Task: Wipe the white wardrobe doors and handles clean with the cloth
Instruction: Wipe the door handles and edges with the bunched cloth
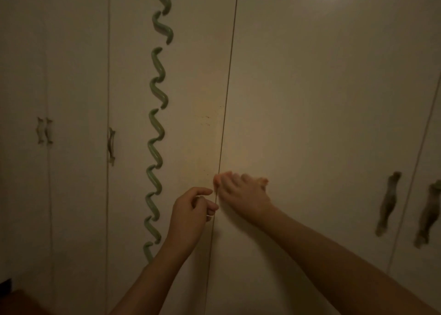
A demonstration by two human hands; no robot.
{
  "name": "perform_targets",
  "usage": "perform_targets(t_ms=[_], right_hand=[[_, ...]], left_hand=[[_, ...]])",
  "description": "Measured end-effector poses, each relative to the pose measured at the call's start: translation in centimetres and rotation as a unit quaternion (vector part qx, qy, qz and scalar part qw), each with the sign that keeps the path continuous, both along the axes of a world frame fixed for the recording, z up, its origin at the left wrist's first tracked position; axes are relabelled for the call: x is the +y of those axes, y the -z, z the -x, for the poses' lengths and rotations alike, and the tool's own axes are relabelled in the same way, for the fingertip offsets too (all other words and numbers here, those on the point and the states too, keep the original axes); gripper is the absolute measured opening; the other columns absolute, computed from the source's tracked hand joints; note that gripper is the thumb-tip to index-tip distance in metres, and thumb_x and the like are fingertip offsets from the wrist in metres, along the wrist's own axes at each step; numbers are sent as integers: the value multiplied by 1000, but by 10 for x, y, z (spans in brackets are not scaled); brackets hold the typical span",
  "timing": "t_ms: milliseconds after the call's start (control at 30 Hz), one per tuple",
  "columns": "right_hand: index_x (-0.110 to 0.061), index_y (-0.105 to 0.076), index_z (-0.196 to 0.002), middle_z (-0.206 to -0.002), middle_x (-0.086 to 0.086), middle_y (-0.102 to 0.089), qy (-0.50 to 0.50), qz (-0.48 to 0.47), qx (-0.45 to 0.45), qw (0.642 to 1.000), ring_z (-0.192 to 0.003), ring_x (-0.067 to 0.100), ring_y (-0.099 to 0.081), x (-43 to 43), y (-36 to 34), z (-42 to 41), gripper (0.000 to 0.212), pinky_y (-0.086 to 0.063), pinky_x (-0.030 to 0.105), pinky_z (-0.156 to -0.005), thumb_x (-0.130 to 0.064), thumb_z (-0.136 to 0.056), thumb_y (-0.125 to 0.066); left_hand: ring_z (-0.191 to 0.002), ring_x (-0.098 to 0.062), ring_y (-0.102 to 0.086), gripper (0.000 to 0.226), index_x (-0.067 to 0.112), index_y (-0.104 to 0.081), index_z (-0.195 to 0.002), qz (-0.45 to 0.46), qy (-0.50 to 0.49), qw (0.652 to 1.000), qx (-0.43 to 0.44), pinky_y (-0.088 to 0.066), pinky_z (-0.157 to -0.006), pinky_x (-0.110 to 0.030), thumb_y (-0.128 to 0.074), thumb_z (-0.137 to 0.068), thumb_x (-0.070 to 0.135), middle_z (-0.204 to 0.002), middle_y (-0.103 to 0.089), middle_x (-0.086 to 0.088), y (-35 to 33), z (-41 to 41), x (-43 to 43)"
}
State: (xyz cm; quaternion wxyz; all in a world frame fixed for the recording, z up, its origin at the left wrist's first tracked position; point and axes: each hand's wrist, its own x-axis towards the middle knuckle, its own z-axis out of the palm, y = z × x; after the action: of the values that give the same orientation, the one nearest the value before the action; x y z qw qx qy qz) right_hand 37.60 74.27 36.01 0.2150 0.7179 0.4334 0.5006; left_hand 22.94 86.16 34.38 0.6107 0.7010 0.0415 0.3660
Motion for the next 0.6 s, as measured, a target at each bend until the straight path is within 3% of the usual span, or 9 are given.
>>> perform_targets(t_ms=[67,167,333,467,600], right_hand=[[-8,-59,-128,-121,18,-63,9,42,41,998,-99,33,-63,-3,41,-6,47,-54,40,-69,-21,-83,-58],[-3,-47,-132,-134,24,-52,31,130,108,985,-106,43,-59,-11,88,-13,47,-54,52,-71,-15,-90,-30],[-15,-65,-112,-120,10,-61,-11,213,86,973,-99,27,-64,-25,107,-12,30,-52,35,-69,-22,-85,-57],[-11,-57,-122,-115,10,-65,-57,141,38,988,-96,27,-64,-41,70,-13,38,-52,35,-66,-20,-87,-46],[-10,-62,-119,-112,13,-65,-86,56,-40,994,-93,29,-56,-68,7,-11,38,-49,36,-65,-17,-88,-41]], left_hand=[[-69,-19,-66,33,17,-65,-94,-1,-2,1000,5,-57,-66,-36,-37,-94,-2,-68,-72,-4,2,1,0],[-70,-20,-67,33,16,-65,-95,-5,-3,1000,6,-58,-67,-37,-38,-94,-2,-70,-72,-5,3,4,1],[-71,-21,-66,34,20,-65,-93,-8,-2,1000,7,-58,-69,-41,-38,-94,-1,-71,-72,-6,0,8,-1],[-70,-21,-66,32,16,-65,-95,-10,9,1000,-4,-57,-69,-41,-39,-93,-2,-72,-72,-8,-10,7,-10],[-66,-17,-64,34,17,-64,-93,-12,27,999,-18,-57,-67,-40,-38,-93,-4,-71,-71,-8,-25,4,-30]])
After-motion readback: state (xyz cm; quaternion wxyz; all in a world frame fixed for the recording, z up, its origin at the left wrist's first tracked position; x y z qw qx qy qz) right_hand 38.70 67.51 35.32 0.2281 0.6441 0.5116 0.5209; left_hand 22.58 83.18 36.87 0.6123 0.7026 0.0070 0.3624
